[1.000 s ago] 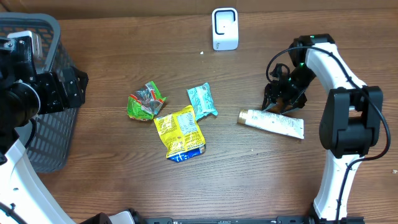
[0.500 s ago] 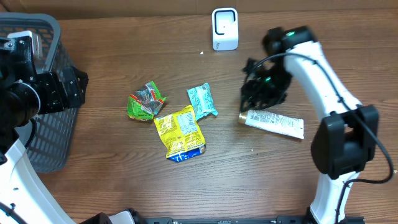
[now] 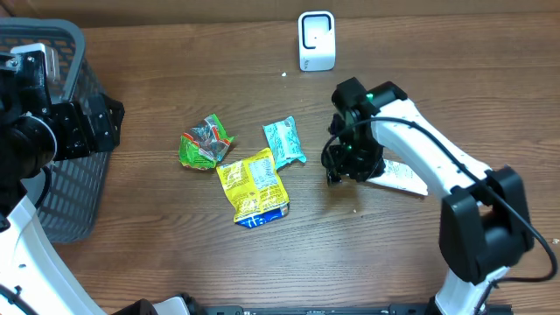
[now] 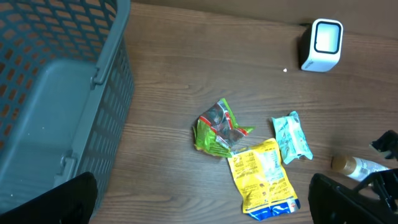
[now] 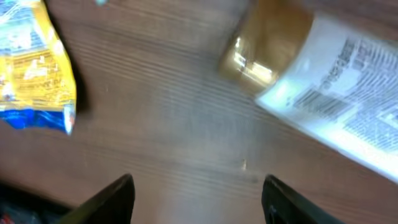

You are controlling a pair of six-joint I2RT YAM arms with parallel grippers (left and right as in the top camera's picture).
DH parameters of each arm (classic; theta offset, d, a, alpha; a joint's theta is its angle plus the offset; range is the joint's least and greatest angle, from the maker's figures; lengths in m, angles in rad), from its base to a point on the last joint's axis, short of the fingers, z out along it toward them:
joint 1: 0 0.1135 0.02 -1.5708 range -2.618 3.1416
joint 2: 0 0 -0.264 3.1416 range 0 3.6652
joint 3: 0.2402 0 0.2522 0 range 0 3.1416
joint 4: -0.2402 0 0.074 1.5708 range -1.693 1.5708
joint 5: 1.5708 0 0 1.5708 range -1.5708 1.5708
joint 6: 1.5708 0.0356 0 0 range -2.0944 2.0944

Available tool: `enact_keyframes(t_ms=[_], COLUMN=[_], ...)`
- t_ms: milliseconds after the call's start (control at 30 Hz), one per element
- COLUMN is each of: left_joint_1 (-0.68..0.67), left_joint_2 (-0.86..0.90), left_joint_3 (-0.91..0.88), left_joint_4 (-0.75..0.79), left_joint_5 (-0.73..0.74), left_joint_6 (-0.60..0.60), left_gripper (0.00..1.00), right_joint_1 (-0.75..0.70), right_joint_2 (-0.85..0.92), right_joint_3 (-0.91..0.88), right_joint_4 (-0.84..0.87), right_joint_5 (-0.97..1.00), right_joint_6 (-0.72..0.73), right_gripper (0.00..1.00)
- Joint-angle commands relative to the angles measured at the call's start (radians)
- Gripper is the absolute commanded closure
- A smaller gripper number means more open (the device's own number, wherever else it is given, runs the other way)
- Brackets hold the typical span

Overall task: Scan the item barcode
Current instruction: 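Rotate the white tube to lie front-to-back with the right gripper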

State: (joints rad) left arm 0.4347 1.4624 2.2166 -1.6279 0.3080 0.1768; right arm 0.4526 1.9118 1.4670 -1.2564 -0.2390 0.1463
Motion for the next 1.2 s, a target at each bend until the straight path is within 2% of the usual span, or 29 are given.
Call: enact_keyframes(t_ms=[0, 333, 567, 767, 967, 1167], left_joint_1=[0.008, 0.008, 0.008, 0.008, 0.008, 0.008], left_joint_2=[-0.003, -0.003, -0.003, -0.003, -0.003, -0.003], left_joint_3=[-0.003, -0.003, -0.003, -0.003, -0.003, -0.003], left_joint_4=[0.002, 0.002, 0.002, 0.002, 0.002, 0.002], left_joint_5=[0.014, 0.014, 0.014, 0.014, 0.014, 0.014], left_joint_6=[0.018, 0.018, 0.018, 0.018, 0.018, 0.018], left_gripper=[0.0, 0.0, 0.0, 0.0, 0.0, 0.0], right_joint_1=[-0.002, -0.002, -0.013, -0.043, -0.103, -0.189], right_joint_2=[-0.003, -0.002, -0.002, -0.002, -0.003, -0.014], right_joint_3=[-0.109, -0.18, -0.18, -0.171, -0.077, 0.208], right_joint_4=[0.09, 0.315, 0.484, 0.573, 0.548, 0.244], right_joint_5=[0.02, 0.087, 0.338, 0.403, 0.332, 0.118], right_joint_6=[0.031, 0.006, 0.144, 0.17, 0.175, 0.146], right_gripper=[0.34, 0.34, 0.34, 0.33, 0.33, 0.2])
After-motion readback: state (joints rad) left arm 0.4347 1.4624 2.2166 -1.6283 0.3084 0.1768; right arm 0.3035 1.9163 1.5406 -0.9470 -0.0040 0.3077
